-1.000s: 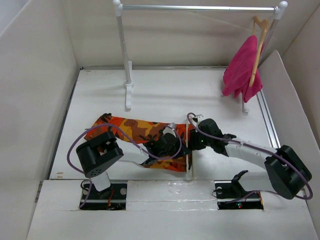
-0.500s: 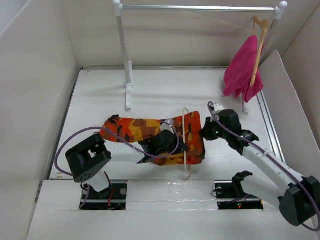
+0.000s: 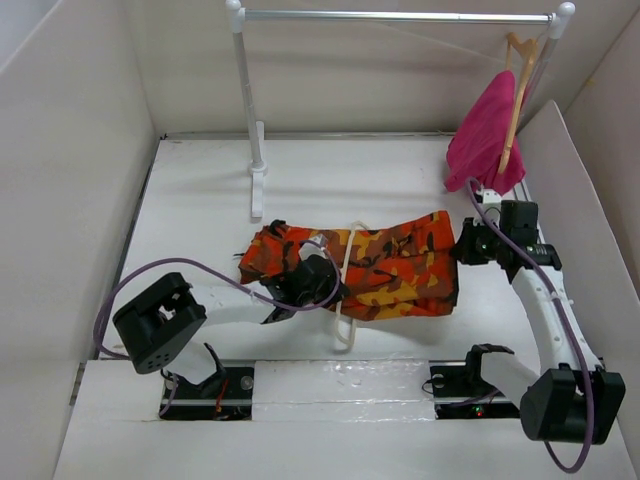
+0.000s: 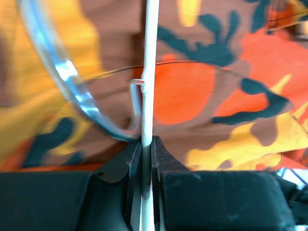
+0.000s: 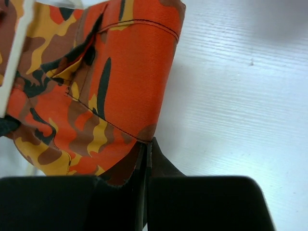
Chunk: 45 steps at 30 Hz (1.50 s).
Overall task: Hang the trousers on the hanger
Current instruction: Place the trousers on the hanger, then place the hanger at the clothesline.
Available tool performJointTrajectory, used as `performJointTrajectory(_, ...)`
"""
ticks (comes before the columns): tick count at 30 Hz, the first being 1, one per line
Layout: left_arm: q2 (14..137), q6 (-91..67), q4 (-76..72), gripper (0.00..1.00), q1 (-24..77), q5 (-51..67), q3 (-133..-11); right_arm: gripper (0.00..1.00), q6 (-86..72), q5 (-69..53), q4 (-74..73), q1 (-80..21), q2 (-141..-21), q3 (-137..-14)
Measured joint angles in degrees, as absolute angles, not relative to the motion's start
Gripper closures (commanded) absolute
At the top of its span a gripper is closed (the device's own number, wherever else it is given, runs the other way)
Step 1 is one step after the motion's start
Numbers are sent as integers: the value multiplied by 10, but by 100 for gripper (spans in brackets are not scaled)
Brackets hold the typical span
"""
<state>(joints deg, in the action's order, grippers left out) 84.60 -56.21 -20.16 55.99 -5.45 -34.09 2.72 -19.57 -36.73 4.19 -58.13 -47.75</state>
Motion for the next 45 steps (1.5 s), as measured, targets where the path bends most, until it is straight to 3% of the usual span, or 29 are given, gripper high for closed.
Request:
performJointTrajectory(10, 826, -528, -141, 100, 554, -85, -355, 100, 65, -243, -346, 89, -612, -465)
performJointTrajectory(24, 873, -487, -91, 100, 570, -168, -504, 100, 97, -227, -311, 87, -632, -394)
performJointTrajectory(25, 873, -487, -91, 100, 570, -168, -504, 88, 98, -225, -309, 85, -637, -394)
performJointTrajectory(26, 877, -484, -92, 100, 571, -172, -504, 88, 100, -223, -308, 81, -643, -394)
performJointTrajectory(27, 878, -484, -91, 100, 576, -178, -504, 63, 101, -223, -308, 80, -646, -394)
performJointTrajectory(30, 879, -484, -81, 100, 596, -208, -510, 33, 108, -228, -322, 74, -644, -399)
performJointTrajectory(33, 878, -482, -53, 100, 627, -244, -534, 28, 106, -241, -359, 56, -614, -432)
performJointTrajectory(37, 865, -479, -27, 100, 651, -270, -576, 30, 74, -280, -367, 10, -545, -483)
performJointTrajectory(39, 857, -479, -22, 100, 655, -274, -594, 31, 30, -299, -343, -55, -476, -510)
performJointTrajectory(45, 856, -486, -22, 100, 659, -274, -611, 28, -152, -323, -272, -240, -356, -444)
